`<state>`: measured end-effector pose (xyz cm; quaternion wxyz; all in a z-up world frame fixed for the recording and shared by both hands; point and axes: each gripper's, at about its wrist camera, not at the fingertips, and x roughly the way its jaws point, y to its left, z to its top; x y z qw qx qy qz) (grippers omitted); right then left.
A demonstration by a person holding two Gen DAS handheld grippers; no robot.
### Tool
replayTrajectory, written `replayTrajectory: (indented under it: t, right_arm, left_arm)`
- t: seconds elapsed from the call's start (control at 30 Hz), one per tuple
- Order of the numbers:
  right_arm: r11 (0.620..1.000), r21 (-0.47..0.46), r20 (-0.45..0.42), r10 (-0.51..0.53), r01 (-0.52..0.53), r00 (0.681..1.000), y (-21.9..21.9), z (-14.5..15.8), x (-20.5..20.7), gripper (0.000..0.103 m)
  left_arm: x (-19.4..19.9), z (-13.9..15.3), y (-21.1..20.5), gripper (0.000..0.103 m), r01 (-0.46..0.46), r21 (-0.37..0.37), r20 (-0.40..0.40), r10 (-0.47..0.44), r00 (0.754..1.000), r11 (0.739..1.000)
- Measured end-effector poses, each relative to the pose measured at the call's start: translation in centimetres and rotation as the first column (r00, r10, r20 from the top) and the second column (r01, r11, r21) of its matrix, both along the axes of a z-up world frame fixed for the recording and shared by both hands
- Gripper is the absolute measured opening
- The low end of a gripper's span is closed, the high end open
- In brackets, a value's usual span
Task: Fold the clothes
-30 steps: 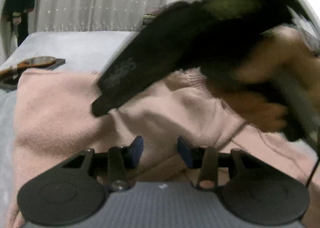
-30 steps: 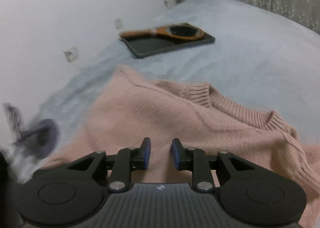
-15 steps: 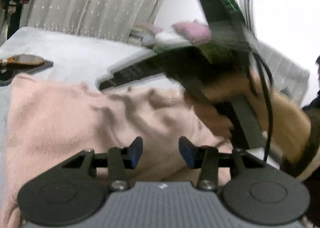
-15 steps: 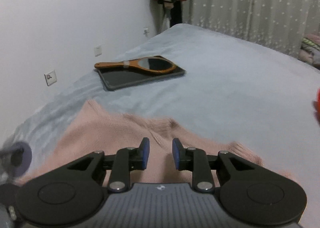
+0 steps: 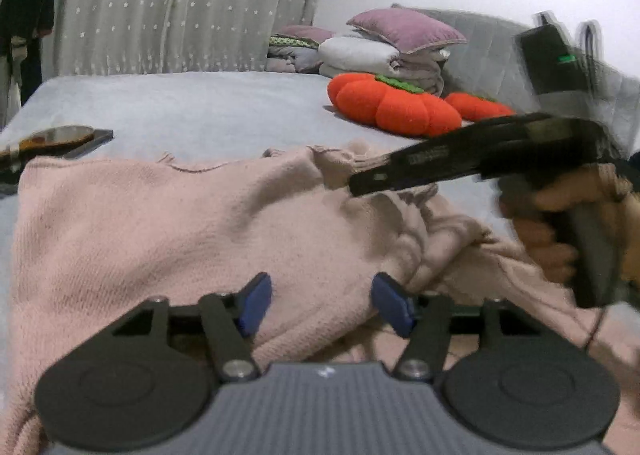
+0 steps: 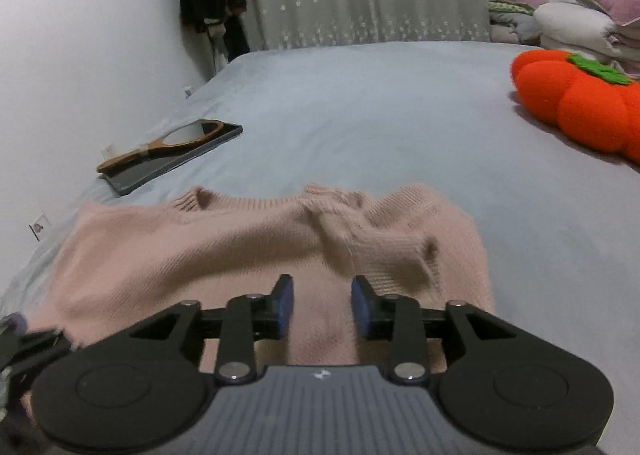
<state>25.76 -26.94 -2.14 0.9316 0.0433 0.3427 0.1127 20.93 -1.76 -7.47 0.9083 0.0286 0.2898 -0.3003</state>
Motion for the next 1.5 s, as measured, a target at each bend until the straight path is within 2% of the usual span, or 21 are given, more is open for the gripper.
replayTrajectory:
  t: [0.07,0.17,0.23,0.37,0.6,0.73,1.0,1.13,1.2,1.37,1.5]
  right_arm:
    - [1.000,0.009,0.003,-0.006,0.006,1.000,-0.7,0.2,-1.9,0.040]
    - [0.999,0.027,-0.015,-0.036,0.036,0.999,-2.3,-0.1,-4.4,0.042]
    - [0.998,0.034,-0.025,-0.052,0.053,0.998,-3.3,-0.5,-6.1,0.043]
    - [0.994,0.060,-0.049,-0.084,0.087,0.995,-5.1,-0.8,-9.3,0.048]
    - [0.983,0.057,-0.073,-0.171,0.176,0.983,-6.0,-1.4,-14.3,0.050]
    - [0.970,0.091,-0.096,-0.217,0.226,0.971,-6.0,-2.0,-16.5,0.050]
    - [0.951,0.114,-0.087,-0.279,0.288,0.956,-5.4,-2.9,-20.1,0.051]
    - [0.955,0.066,-0.056,-0.286,0.289,0.957,-4.6,-2.8,-21.6,0.052]
    - [0.958,0.041,-0.045,-0.282,0.284,0.958,-4.3,-2.9,-22.3,0.055]
    - [0.966,0.006,-0.033,-0.258,0.259,0.965,-4.3,-2.9,-23.7,0.056]
    - [0.965,0.044,-0.050,-0.257,0.259,0.965,-5.5,-2.9,-24.8,0.056]
  left_arm:
    - [0.2,0.0,-1.3,0.079,0.003,0.042,0.007,-0.003,1.000,0.999]
    - [-0.4,0.5,-3.2,0.080,-0.031,0.123,0.027,0.028,0.999,0.992]
    - [-1.0,1.1,-3.5,0.085,-0.060,0.140,0.037,0.055,0.998,0.988]
    - [-3.6,1.8,-3.3,0.092,-0.090,0.095,0.008,0.090,0.996,0.991]
    - [-9.6,2.1,-0.1,0.093,-0.151,0.033,-0.025,0.152,0.988,0.988]
    - [-12.2,2.6,1.8,0.093,-0.186,-0.005,-0.043,0.186,0.982,0.983]
    - [-17.8,1.5,4.1,0.094,-0.171,0.053,-0.060,0.174,0.983,0.984]
    - [-20.5,1.4,4.6,0.094,-0.167,0.059,-0.045,0.170,0.984,0.984]
    - [-21.7,1.4,4.8,0.094,-0.168,0.058,-0.048,0.171,0.984,0.984]
    - [-24.8,1.5,4.8,0.094,-0.161,0.098,-0.024,0.164,0.986,0.982]
    - [-26.9,1.6,5.7,0.094,-0.163,0.081,-0.039,0.167,0.985,0.983]
